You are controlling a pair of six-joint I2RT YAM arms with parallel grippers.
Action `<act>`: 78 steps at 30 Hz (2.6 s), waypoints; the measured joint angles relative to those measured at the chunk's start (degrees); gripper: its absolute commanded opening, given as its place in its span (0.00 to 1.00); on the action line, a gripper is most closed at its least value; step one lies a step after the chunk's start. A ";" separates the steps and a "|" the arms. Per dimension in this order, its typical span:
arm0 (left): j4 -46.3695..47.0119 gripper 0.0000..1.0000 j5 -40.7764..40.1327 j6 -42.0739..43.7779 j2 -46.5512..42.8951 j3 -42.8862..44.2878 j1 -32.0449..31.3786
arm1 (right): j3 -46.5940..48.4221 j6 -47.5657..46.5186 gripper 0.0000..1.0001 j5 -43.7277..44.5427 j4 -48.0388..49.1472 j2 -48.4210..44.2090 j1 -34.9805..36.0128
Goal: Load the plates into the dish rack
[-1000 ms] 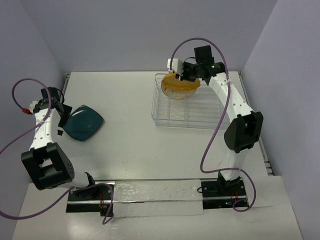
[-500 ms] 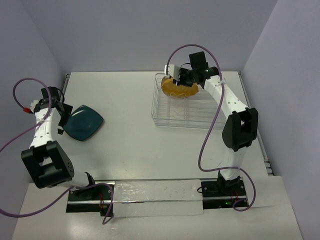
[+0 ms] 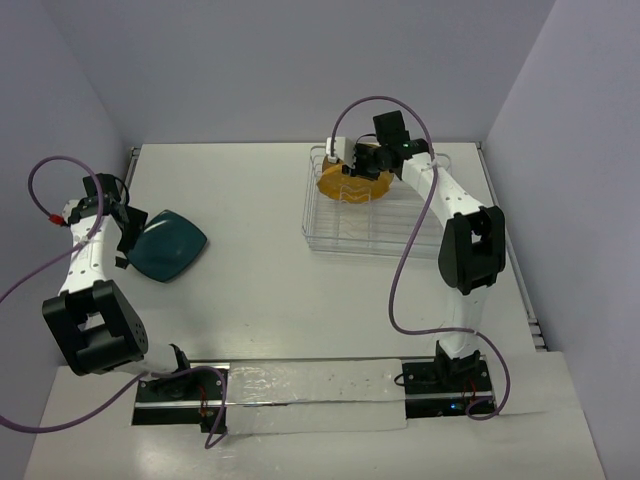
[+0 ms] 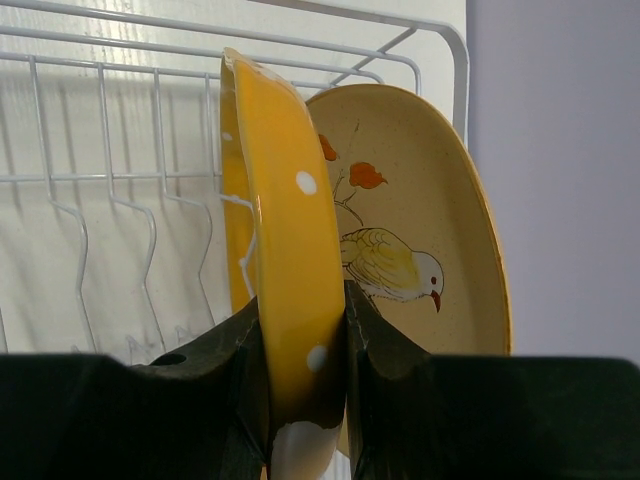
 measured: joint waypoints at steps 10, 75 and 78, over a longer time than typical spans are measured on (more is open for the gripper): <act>-0.59 0.99 1.09 0.08 0.01 -1.35 0.04 | 0.06 0.36 0.79 1.12 4.11 0.14 0.00; 29.38 0.00 21.67 -1.42 1.60 -26.39 5.20 | -38.00 75.22 1.00 4.85 51.56 -34.81 18.80; 30.47 0.00 23.50 -1.04 1.99 -26.43 5.22 | -39.98 76.25 1.00 6.91 51.61 -35.55 21.58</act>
